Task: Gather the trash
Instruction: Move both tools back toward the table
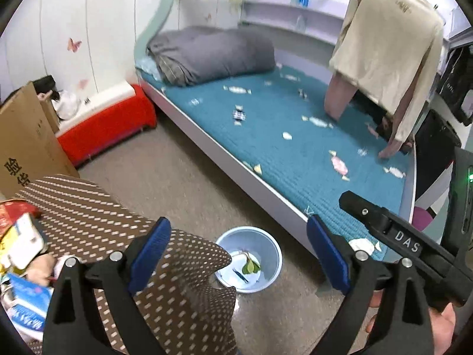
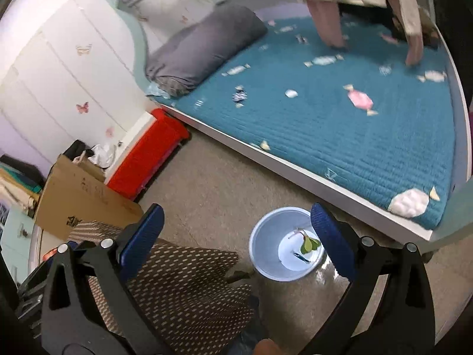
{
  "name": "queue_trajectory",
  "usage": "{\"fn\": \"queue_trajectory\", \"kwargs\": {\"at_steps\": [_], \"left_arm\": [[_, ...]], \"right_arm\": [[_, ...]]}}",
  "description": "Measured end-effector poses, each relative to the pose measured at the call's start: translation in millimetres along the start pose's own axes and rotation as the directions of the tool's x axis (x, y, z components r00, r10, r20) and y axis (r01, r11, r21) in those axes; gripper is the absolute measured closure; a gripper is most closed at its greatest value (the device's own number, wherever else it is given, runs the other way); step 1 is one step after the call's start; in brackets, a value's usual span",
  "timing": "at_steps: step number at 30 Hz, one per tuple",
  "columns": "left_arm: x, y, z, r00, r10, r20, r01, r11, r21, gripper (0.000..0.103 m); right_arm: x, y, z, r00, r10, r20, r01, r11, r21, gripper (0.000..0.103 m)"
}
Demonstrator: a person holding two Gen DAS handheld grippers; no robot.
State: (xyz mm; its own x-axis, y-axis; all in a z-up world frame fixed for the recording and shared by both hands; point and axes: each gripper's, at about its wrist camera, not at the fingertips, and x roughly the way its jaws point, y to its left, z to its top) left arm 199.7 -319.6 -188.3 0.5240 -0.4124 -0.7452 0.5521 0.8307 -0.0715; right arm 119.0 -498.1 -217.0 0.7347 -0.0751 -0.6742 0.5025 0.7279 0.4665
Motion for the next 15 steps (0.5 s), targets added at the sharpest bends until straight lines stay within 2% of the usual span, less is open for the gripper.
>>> {"fn": "queue_trajectory", "kwargs": {"at_steps": [5,15], "left_arm": [[-47.2,17.6,-9.3,0.997,0.02,0.076,-0.02,1.0,-0.007,0.01],[-117.2,65.0,-38.4,0.983,0.074,0.166,-0.065,0.996,-0.063,0.01]], "right_arm": [[-35.5,39.8,-9.1,0.998,0.039,0.039,-0.036,0.996,-0.077,0.006],[-89.3,112.7,-25.4,0.985,0.143,0.091,-0.119,0.965,-0.234,0.006]]}}
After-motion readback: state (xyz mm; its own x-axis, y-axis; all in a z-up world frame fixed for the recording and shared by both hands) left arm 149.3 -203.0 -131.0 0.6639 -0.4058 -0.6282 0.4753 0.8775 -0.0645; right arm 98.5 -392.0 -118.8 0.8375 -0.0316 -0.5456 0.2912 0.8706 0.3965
